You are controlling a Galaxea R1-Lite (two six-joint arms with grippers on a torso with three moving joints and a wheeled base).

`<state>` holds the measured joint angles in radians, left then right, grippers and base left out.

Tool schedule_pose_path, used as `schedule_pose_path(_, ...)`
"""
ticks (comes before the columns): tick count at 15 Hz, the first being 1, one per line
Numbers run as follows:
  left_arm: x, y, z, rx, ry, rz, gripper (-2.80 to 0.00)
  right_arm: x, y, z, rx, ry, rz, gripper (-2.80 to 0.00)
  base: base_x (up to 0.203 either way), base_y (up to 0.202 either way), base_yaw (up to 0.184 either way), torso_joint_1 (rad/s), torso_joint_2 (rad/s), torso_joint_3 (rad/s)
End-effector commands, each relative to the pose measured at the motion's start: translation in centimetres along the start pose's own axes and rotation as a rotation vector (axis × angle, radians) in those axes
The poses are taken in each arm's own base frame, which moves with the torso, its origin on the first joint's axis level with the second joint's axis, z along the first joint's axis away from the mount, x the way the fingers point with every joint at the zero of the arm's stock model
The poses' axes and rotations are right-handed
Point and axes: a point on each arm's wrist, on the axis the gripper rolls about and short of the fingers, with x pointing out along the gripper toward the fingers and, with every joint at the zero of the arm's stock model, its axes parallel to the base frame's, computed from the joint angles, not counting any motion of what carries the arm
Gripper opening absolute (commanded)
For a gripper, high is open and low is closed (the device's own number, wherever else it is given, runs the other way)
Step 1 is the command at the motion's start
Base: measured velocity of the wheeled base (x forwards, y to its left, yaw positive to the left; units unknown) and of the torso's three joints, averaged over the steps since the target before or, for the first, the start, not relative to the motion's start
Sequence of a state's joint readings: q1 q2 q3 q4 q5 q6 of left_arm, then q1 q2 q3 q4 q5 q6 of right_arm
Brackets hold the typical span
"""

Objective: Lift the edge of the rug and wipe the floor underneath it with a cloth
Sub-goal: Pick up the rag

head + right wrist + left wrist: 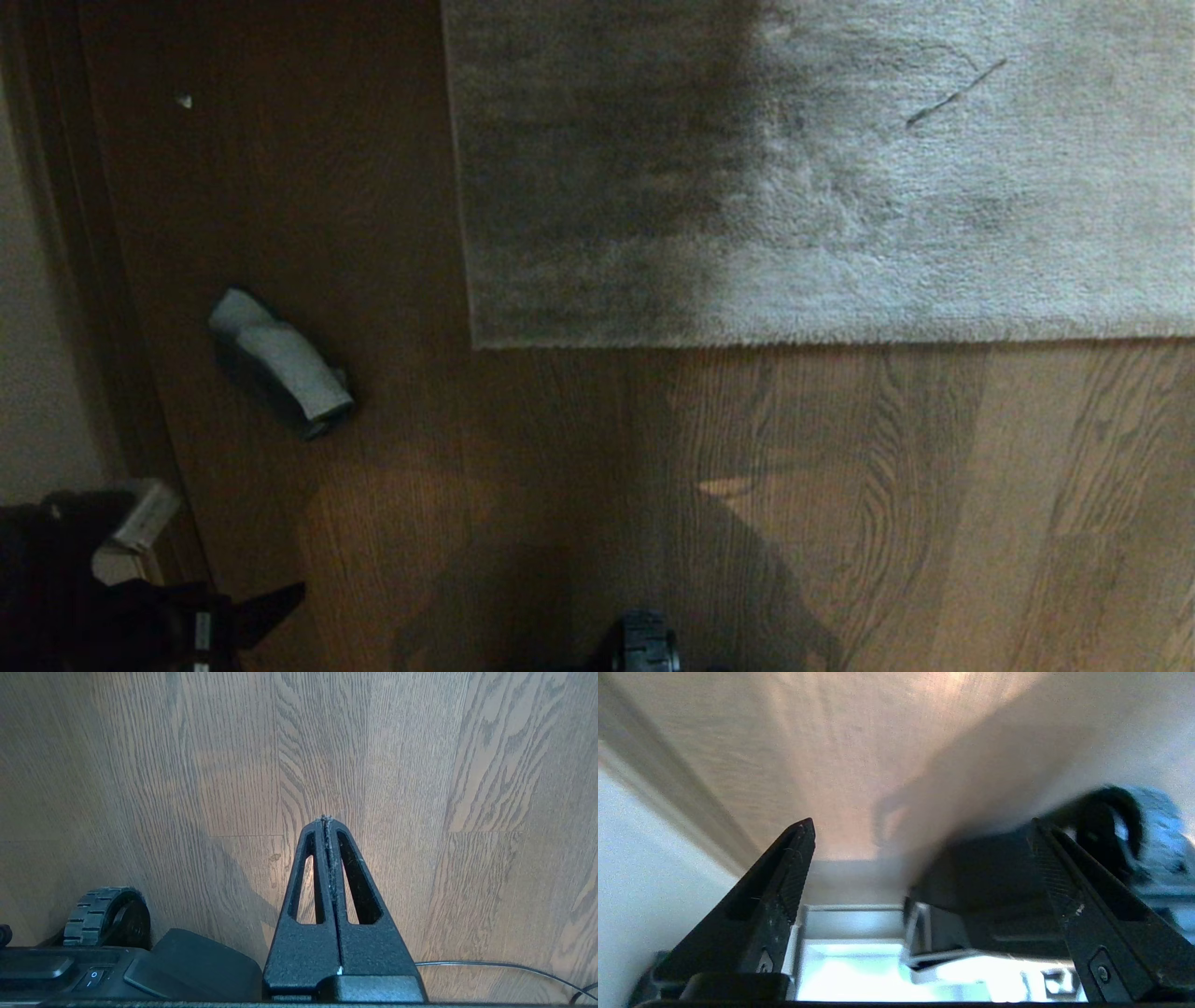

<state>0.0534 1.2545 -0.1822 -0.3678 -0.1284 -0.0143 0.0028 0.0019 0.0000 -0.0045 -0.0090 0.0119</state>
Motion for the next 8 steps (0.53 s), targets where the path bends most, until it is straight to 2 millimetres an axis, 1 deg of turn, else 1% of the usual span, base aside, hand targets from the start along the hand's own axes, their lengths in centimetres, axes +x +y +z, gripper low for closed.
schedule_pose_path(1,0.1,-0.1,-0.5,-0.002,0.019,-0.052,0.00,0.0,0.0,0.0,0.000,0.000,0.000,-2.80,0.000,0.000,0.000,0.000,0.00,0.000)
schedule_pose_path(6,0.3,-0.7,-1.0,0.023,0.076,-0.102,0.00,0.0,0.0,0.0,0.000,-0.002,0.000,-2.80,0.000,0.000,0.000,0.000,0.00,0.000)
schedule_pose_path(8,0.5,-1.0,-1.7,0.037,0.108,-0.120,0.00,0.0,0.0,0.0,0.000,0.000,0.000,-2.80,0.000,0.000,0.000,0.000,0.00,0.000)
